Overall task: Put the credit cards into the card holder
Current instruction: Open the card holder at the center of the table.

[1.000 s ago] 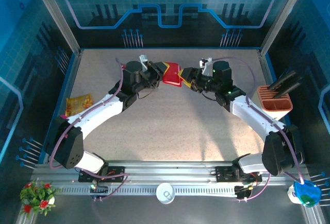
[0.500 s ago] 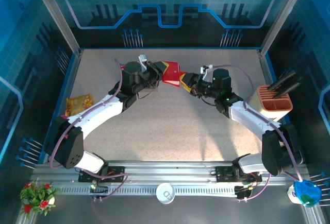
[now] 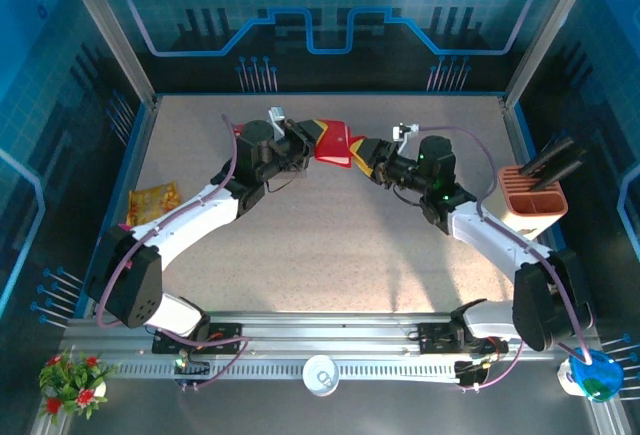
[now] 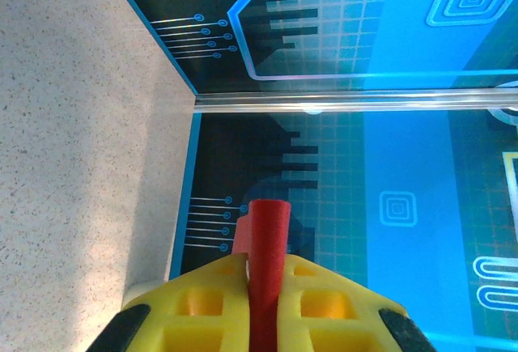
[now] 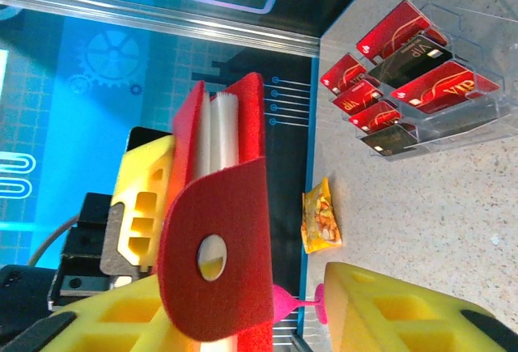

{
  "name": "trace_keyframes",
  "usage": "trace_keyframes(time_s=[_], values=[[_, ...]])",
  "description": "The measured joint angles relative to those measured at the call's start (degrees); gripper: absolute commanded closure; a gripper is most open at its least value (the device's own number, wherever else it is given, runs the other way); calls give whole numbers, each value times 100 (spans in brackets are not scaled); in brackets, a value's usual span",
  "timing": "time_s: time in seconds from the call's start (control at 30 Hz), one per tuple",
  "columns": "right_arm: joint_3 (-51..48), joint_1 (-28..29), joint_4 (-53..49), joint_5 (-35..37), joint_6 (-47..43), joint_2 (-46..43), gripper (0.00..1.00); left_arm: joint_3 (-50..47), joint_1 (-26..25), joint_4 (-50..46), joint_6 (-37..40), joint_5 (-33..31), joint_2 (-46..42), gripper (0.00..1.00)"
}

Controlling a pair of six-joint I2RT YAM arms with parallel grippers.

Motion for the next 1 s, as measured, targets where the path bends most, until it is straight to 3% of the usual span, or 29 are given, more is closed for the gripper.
trace_keyframes(time_s=[1.0], values=[[-20,13,1134,-197,800,476,61,-76,0,321,-203,-7,39,100]])
